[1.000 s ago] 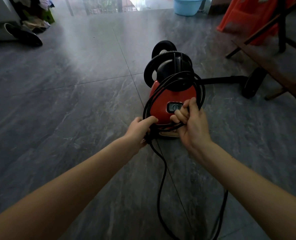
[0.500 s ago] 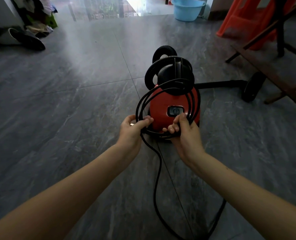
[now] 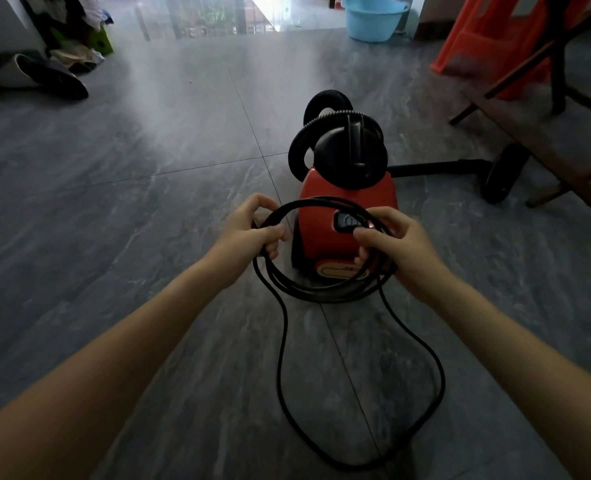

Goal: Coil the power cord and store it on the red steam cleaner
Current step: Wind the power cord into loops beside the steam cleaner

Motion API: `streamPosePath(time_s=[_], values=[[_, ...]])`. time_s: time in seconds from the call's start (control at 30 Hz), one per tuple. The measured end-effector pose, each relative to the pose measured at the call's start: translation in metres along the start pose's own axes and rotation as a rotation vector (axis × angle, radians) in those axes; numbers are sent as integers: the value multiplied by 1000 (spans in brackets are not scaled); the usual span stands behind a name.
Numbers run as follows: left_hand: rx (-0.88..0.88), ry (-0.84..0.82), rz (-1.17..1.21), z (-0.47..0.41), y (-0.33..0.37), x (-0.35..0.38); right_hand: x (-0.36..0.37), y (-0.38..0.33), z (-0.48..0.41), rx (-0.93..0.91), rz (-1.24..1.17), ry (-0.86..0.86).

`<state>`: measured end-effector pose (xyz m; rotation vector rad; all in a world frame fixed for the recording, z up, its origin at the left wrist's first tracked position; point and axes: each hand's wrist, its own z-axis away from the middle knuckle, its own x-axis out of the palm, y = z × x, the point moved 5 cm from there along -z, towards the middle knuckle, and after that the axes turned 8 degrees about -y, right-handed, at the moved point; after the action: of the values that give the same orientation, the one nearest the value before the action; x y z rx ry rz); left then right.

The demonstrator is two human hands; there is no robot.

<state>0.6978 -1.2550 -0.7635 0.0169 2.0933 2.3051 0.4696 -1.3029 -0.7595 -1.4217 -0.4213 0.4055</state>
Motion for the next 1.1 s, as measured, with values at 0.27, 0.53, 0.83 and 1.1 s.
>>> streamPosePath(time_s=[0.27, 0.53, 0.83, 1.1], values=[[24, -288, -480, -6, 13, 35, 27, -17, -6, 100, 571, -359], [136, -325, -550, -7, 22, 51, 34, -16, -8, -72, 523, -262], [-77, -15, -64, -7, 9, 37, 33, -23, -3, -142, 277, -90], [-5, -184, -202, -4, 20, 45, 41, -10, -3, -16, 265, -155]])
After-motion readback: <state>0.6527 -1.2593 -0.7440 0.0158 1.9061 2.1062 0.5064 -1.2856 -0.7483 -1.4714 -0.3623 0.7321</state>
